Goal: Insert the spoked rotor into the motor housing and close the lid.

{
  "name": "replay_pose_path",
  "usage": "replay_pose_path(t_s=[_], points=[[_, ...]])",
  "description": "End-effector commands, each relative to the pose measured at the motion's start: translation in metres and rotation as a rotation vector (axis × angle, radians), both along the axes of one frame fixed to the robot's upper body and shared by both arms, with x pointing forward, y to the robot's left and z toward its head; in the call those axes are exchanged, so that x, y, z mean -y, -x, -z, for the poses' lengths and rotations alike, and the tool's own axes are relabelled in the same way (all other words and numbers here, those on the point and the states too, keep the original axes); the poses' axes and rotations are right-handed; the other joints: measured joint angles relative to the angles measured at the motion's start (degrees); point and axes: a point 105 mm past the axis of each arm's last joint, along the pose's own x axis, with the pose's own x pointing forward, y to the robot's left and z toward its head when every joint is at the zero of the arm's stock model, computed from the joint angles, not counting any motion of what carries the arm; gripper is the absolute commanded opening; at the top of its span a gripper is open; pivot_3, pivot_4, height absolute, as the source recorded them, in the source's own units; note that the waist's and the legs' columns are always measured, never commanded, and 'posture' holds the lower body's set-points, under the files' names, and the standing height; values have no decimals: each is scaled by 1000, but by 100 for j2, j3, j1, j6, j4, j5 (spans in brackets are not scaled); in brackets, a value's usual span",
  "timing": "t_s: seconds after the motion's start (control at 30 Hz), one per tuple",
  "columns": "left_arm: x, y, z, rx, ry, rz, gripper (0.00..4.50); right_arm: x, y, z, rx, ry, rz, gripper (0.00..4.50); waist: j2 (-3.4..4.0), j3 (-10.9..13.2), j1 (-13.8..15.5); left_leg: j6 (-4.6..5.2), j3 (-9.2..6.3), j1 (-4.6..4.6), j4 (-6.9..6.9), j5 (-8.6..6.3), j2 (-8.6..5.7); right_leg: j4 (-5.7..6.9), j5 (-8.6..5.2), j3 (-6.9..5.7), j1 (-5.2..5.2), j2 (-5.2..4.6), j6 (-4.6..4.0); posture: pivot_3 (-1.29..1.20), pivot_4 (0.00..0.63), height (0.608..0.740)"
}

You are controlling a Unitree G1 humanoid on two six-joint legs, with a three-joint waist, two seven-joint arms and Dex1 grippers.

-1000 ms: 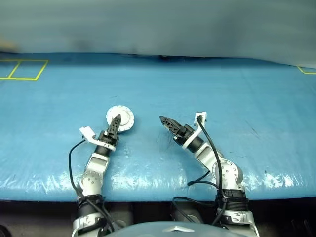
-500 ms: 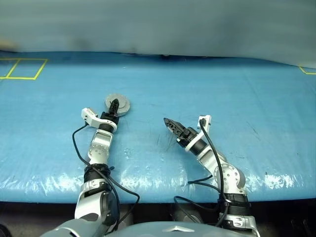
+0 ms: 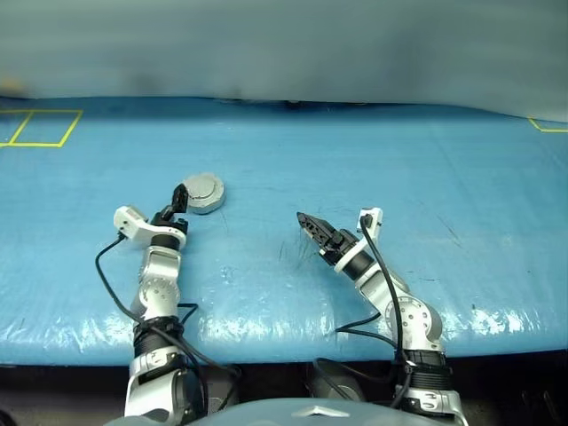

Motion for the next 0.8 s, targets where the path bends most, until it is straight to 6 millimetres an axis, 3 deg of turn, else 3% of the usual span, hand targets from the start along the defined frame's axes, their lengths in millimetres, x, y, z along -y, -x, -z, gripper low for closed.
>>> replay_pose_path(t_s=[0.03, 0.13, 0.23, 0.37, 0.47, 0.6, 0.7, 0.8], points=[[-22, 16, -7, 4, -110, -75, 4422, -4, -6, -9, 54, 56, -15, 3572, 0, 0, 10, 0, 0, 0, 1, 0, 0, 0, 0, -1, 3, -1, 0, 0, 150, 740], [-27, 21, -12, 25, -158, -93, 4422, -6, -8, -10, 76, 107, -22, 3572, 0, 0, 30, -1, 0, 9, 1, 0, 0, 1, 0, -2, 9, 1, 0, 0, 150, 740], [-19, 20, -23, 80, -225, -52, 4422, -3, -10, -10, 97, 156, -14, 3572, -2, -1, 67, -2, 0, 8, 3, 1, -2, -2, 0, -2, 11, -1, 1, 0, 150, 740], [42, 20, -49, 294, -361, 319, 4422, 15, -15, -2, 177, 422, 51, 3572, -3, -1, 117, -3, 0, -2, 3, 1, -9, -8, 1, -2, 7, -9, 3, 0, 150, 740], [84, 27, -46, 353, -597, 578, 4422, 31, -17, 5, 255, 656, 99, 3572, -2, -1, 107, -3, 1, -3, 3, 1, -14, -10, 2, 0, 6, -13, 4, 0, 150, 740], [112, 33, -33, 380, -767, 808, 4422, 49, -21, -6, 358, 732, 176, 3572, -1, -1, 58, -3, 3, 5, -3, 1, -7, -7, 0, 2, 6, -5, 1, 0, 150, 740], [121, 35, -24, 373, -824, 898, 4422, 60, -23, -13, 405, 752, 203, 3572, 0, 0, 53, -2, 4, 12, -5, 2, -3, -1, -1, 2, 8, -1, -2, 0, 150, 740], [124, 36, -21, 376, -846, 939, 4422, 60, -19, -11, 433, 778, 122, 3572, -1, 0, 59, -2, 6, 15, -3, 1, -4, -3, -2, 4, 13, -5, -2, 0, 150, 740]])
